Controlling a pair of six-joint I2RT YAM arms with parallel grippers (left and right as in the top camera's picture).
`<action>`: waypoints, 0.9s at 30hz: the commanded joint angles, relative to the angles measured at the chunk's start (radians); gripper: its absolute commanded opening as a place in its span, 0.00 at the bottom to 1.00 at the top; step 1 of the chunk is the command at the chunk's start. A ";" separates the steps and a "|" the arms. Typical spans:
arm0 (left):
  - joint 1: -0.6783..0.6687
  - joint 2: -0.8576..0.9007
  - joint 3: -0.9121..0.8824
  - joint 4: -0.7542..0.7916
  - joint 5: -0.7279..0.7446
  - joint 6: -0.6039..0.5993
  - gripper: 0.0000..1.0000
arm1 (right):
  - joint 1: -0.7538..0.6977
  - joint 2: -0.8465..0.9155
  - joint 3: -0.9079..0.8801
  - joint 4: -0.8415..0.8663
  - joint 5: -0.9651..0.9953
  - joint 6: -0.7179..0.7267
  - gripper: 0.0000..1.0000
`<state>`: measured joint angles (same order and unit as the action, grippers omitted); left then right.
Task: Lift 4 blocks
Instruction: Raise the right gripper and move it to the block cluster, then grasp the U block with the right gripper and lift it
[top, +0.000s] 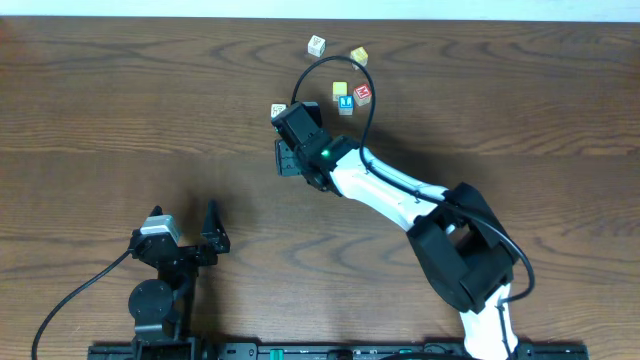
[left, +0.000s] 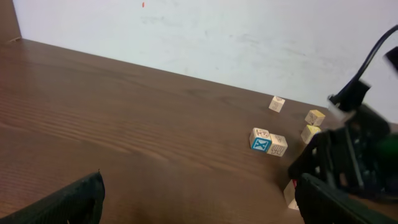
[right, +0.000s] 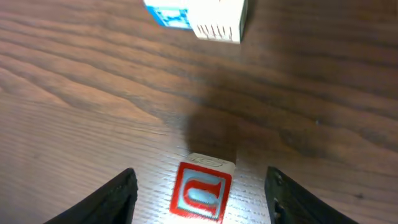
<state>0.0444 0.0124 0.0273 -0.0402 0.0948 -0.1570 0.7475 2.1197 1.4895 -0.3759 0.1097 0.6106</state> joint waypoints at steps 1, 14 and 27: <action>-0.002 -0.002 -0.023 -0.023 0.006 0.006 0.97 | 0.002 0.026 0.017 0.006 0.016 0.021 0.62; -0.002 -0.002 -0.023 -0.023 0.006 0.006 0.98 | -0.005 0.026 0.018 0.034 0.017 0.021 0.41; -0.002 -0.002 -0.023 -0.023 0.006 0.006 0.98 | -0.002 0.026 0.017 -0.010 0.021 0.021 0.33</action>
<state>0.0444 0.0124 0.0273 -0.0402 0.0948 -0.1570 0.7475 2.1460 1.4895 -0.3832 0.1101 0.6254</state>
